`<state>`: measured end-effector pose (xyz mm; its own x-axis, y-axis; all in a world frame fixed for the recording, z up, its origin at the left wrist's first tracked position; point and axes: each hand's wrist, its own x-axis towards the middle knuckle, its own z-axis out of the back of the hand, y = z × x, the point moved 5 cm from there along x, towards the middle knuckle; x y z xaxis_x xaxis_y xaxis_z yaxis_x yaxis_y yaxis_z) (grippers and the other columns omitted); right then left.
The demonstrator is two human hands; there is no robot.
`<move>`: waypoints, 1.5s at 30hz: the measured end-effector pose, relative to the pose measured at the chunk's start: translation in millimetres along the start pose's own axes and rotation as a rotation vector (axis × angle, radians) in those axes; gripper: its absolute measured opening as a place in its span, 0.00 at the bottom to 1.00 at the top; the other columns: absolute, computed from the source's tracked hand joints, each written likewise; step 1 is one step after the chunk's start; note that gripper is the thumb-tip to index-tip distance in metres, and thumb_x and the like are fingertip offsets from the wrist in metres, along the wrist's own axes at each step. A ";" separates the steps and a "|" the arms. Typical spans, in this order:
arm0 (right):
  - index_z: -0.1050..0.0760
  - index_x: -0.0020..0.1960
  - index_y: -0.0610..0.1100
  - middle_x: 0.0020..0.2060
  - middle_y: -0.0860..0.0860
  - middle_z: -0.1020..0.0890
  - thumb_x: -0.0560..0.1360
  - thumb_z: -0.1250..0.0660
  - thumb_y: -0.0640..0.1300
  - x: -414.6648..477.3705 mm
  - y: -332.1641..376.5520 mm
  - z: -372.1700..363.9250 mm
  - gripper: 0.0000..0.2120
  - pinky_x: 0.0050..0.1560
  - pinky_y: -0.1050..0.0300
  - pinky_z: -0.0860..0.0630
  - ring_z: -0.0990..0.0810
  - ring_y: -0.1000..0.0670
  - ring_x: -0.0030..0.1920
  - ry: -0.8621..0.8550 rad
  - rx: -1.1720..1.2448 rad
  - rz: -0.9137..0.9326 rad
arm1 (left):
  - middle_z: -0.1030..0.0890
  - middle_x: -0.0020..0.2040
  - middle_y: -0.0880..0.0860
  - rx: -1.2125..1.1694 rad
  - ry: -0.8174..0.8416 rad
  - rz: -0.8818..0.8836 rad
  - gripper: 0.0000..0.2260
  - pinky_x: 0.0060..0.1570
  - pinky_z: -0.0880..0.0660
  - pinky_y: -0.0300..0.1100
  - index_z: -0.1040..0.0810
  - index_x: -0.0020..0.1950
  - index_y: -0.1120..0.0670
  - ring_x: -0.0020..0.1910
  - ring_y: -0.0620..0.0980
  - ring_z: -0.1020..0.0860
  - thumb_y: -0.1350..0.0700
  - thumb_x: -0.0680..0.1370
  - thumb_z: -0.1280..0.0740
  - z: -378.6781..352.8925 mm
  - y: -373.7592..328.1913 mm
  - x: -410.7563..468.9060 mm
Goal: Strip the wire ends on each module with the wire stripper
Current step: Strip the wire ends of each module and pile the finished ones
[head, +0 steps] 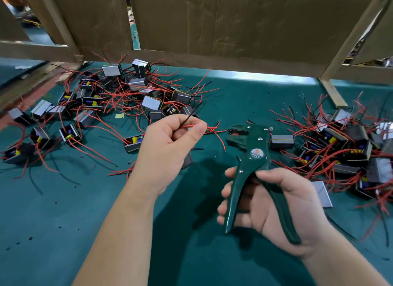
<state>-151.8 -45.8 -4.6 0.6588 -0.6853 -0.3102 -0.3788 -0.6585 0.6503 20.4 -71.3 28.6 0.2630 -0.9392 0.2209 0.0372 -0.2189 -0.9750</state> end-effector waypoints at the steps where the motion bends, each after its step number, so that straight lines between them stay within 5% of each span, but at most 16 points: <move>1: 0.22 0.53 0.35 0.41 0.34 0.22 0.55 0.23 0.46 -0.9 -2.3 -4.4 0.29 0.42 0.38 0.21 0.20 0.35 0.38 0.060 0.002 -0.007 | 0.32 0.34 0.55 0.008 0.000 -0.005 0.02 0.38 0.36 0.43 0.17 0.39 0.46 0.36 0.51 0.36 0.51 0.71 0.29 -0.7 -0.5 -0.5; 5: 0.23 0.55 0.36 0.42 0.33 0.22 0.61 0.24 0.45 -5.3 -4.6 -16.8 0.25 0.45 0.37 0.23 0.20 0.35 0.40 0.234 -0.057 0.034 | 0.32 0.30 0.51 0.059 0.004 -0.055 0.04 0.33 0.36 0.38 0.17 0.39 0.47 0.32 0.49 0.35 0.54 0.74 0.29 -3.2 -3.4 -3.1; 10: 0.24 0.54 0.35 0.40 0.32 0.23 0.63 0.23 0.45 -4.7 -3.4 -14.4 0.24 0.43 0.38 0.24 0.21 0.34 0.38 0.188 -0.188 0.105 | 0.17 0.33 0.42 -0.019 0.052 -0.105 0.08 0.34 0.28 0.27 0.16 0.39 0.48 0.33 0.35 0.23 0.62 0.73 0.28 -7.2 -10.5 -7.6; 15: 0.24 0.53 0.35 0.40 0.33 0.22 0.65 0.25 0.46 -7.0 -2.4 -11.0 0.22 0.41 0.41 0.24 0.21 0.35 0.38 0.182 -0.257 0.099 | 0.23 0.28 0.43 -0.002 0.052 -0.085 0.04 0.27 0.35 0.29 0.15 0.38 0.48 0.28 0.39 0.31 0.55 0.70 0.29 -1.6 -12.9 -7.4; 20: 0.23 0.51 0.36 0.37 0.33 0.22 0.64 0.24 0.47 -9.1 -1.6 -10.2 0.21 0.40 0.42 0.24 0.21 0.35 0.36 0.187 -0.270 0.062 | 0.27 0.24 0.39 0.027 0.125 -0.136 0.06 0.28 0.36 0.23 0.20 0.40 0.53 0.24 0.35 0.32 0.64 0.74 0.31 -2.5 -18.1 -9.8; 24: 0.23 0.46 0.38 0.33 0.36 0.23 0.63 0.23 0.49 -10.3 -3.4 -12.8 0.19 0.36 0.43 0.23 0.21 0.38 0.31 0.170 -0.213 0.040 | 0.30 0.27 0.41 0.062 0.125 -0.090 0.02 0.28 0.37 0.28 0.22 0.42 0.50 0.27 0.40 0.35 0.55 0.74 0.34 -3.3 -12.5 -8.1; 28: 0.26 0.35 0.42 0.26 0.43 0.29 0.52 0.20 0.53 -5.5 -4.3 -9.0 0.21 0.24 0.55 0.27 0.30 0.46 0.19 -0.023 -0.128 0.110 | 0.30 0.29 0.42 0.119 0.138 0.066 0.12 0.34 0.31 0.37 0.23 0.54 0.48 0.29 0.45 0.30 0.45 0.78 0.41 -6.7 4.6 -6.2; 33: 0.20 0.47 0.39 0.39 0.37 0.21 0.52 0.20 0.49 -0.5 2.7 -5.9 0.26 0.39 0.41 0.20 0.20 0.37 0.35 0.012 -0.002 0.208 | 0.26 0.28 0.51 0.350 0.199 0.086 0.16 0.31 0.34 0.35 0.20 0.41 0.43 0.28 0.42 0.29 0.52 0.83 0.44 -17.6 9.9 -10.0; 36: 0.22 0.55 0.35 0.48 0.34 0.22 0.55 0.21 0.48 -2.1 10.3 -7.7 0.33 0.44 0.37 0.22 0.20 0.33 0.40 0.041 -0.038 0.293 | 0.29 0.26 0.44 0.102 0.095 0.166 0.16 0.31 0.33 0.33 0.21 0.41 0.49 0.30 0.43 0.27 0.55 0.83 0.44 -17.4 8.3 -8.9; 41: 0.26 0.63 0.36 0.41 0.31 0.22 0.60 0.22 0.46 -1.8 -4.3 -22.3 0.34 0.44 0.40 0.23 0.20 0.34 0.41 0.221 -0.117 0.172 | 0.31 0.31 0.49 -0.712 0.076 0.395 0.12 0.22 0.34 0.32 0.25 0.41 0.55 0.29 0.46 0.27 0.57 0.82 0.44 -41.0 5.0 -16.0; 45: 0.26 0.64 0.37 0.41 0.29 0.23 0.61 0.22 0.47 -1.3 -5.4 -21.0 0.34 0.44 0.42 0.23 0.20 0.34 0.41 0.234 -0.175 0.132 | 0.27 0.39 0.54 -0.746 0.052 0.401 0.10 0.20 0.39 0.30 0.24 0.45 0.55 0.27 0.44 0.27 0.57 0.82 0.42 -45.8 5.9 -17.6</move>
<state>-137.0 -34.8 6.8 0.7510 -0.6575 -0.0605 -0.3664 -0.4912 0.7902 -28.1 -68.2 20.0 0.0747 -0.9900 -0.1199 -0.7002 0.0336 -0.7131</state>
